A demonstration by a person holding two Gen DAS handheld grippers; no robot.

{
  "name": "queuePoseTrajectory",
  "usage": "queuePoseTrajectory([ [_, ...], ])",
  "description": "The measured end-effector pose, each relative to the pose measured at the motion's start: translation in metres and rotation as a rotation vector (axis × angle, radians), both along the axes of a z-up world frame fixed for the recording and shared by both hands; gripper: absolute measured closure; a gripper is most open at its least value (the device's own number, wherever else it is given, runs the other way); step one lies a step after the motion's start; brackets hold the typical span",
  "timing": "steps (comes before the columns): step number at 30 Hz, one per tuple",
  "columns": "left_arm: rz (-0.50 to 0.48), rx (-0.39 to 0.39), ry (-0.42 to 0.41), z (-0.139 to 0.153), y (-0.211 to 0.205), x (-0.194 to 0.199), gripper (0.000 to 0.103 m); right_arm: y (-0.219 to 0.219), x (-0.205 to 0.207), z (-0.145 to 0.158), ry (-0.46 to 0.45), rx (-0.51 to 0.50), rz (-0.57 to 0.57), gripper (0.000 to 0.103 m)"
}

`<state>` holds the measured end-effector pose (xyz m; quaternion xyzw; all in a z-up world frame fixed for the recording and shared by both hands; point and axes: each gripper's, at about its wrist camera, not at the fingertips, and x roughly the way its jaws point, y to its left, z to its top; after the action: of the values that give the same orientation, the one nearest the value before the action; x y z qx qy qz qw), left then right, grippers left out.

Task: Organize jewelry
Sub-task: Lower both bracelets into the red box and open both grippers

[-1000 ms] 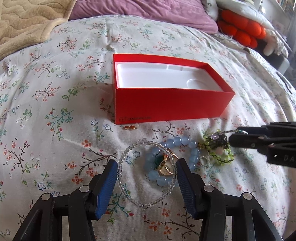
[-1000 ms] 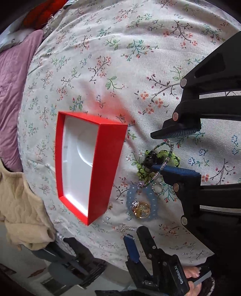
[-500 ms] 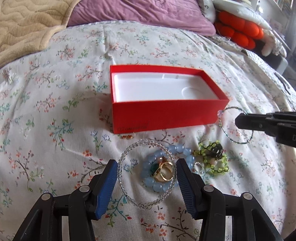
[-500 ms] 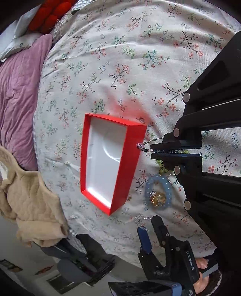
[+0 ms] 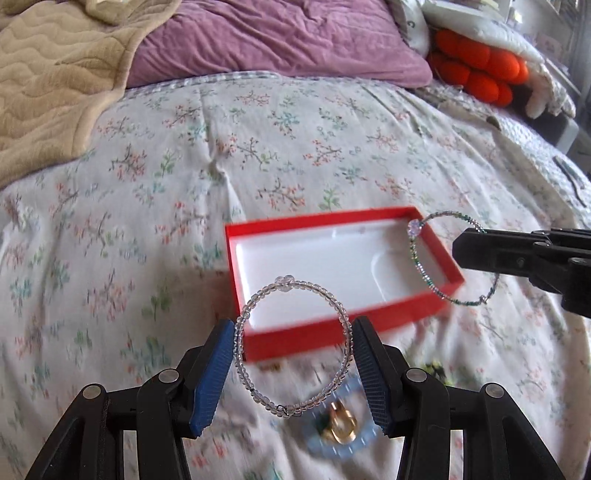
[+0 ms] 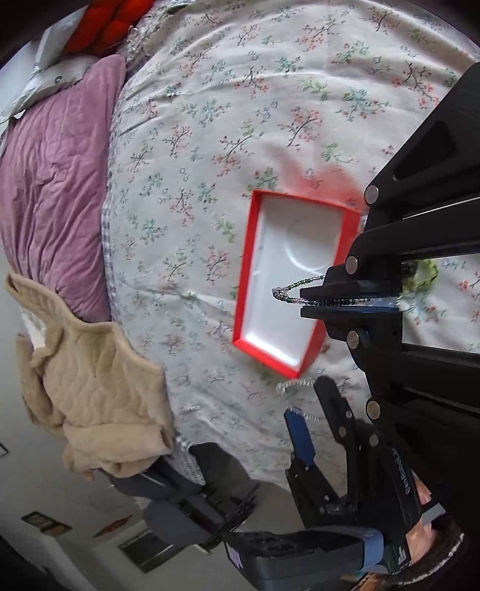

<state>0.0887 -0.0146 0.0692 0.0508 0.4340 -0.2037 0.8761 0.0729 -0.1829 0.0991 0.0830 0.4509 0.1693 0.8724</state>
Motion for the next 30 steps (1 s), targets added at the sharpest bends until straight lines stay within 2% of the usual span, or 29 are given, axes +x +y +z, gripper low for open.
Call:
queuePoseTrajectory([
  [7,-0.045,0.047,0.004,-0.013,-0.02,0.035,0.048,0.002,0.041,-0.021,0.069,0.133,-0.04,0.1],
  [10,-0.066,0.08,0.009,-0.023,-0.029,0.042,0.048,0.003,0.052,-0.033,0.098,0.16,-0.053,0.1],
  [16,-0.083,0.117,0.023,-0.041,-0.039,0.049,0.048,-0.007,0.066,-0.051,0.135,0.123,-0.09,0.1],
  [20,-0.095,0.124,0.017,-0.042,-0.043,0.05,0.046,-0.017,0.067,-0.053,0.13,0.064,-0.116,0.1],
  [25,-0.091,0.128,0.004,-0.036,-0.043,0.046,0.04,-0.027,0.065,-0.048,0.127,0.041,-0.135,0.098],
  [26,-0.09,0.128,0.001,-0.035,-0.042,0.045,0.04,-0.028,0.063,-0.047,0.123,0.031,-0.138,0.096],
  [28,-0.089,0.135,-0.005,-0.031,-0.042,0.041,0.038,-0.031,0.06,-0.043,0.115,0.017,-0.143,0.084],
  [30,-0.086,0.143,-0.015,-0.026,-0.04,0.035,0.038,-0.034,0.054,-0.039,0.102,0.018,-0.146,0.066],
])
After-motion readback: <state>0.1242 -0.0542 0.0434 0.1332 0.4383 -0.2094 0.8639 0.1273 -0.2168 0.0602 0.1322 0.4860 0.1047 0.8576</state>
